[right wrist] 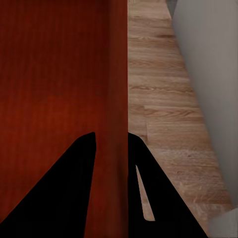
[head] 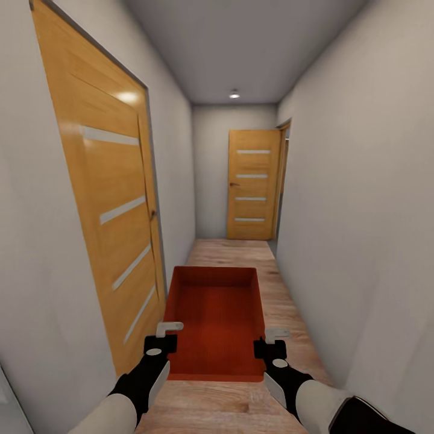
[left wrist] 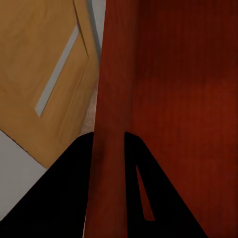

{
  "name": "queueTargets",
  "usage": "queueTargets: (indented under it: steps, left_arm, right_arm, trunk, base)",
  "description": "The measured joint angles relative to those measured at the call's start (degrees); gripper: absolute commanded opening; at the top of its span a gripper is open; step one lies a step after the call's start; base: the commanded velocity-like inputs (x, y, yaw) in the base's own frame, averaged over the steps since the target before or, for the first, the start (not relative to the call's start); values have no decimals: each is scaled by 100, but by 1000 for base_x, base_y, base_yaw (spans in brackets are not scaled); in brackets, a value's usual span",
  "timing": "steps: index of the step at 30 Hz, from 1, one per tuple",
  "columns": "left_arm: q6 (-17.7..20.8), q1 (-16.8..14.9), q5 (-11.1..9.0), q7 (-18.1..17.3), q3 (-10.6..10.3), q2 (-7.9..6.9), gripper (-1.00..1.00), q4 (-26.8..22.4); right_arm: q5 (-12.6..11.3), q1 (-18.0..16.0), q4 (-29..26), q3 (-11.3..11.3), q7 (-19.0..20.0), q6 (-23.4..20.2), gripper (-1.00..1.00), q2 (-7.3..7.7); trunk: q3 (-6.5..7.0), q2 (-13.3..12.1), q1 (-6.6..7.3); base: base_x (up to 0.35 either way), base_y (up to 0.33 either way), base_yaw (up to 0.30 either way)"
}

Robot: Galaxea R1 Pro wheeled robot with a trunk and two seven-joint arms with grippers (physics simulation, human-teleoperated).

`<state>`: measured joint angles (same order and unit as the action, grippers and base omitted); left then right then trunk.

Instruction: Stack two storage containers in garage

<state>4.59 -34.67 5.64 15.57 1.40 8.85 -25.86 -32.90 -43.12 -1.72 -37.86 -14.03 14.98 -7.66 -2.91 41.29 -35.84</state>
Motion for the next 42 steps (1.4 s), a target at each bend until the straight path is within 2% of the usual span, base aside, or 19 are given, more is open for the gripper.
queueTargets:
  steps: [16, 26, 42]
  left_arm:
    - [-1, 0, 0, 1, -1, 0, -100, -1]
    - [-1, -1, 0, 1, -3, 1, -100, 1]
    - [0, 0, 1, 1, -4, 0, -100, -1]
  right_arm:
    - [12, 0, -1, 7, -6, 1, -100, -1]
    - [6, 1, -1, 4, -2, 1, -100, 1]
    - [1, 0, 0, 2, 1, 3, -100, 2]
  trunk:
    - [0, 0, 0]
    - [-10, 0, 0]
    - [-11, 0, 0]
  base:
    - [321, 0, -1]
    - [321, 0, -128]
    - [321, 0, -7]
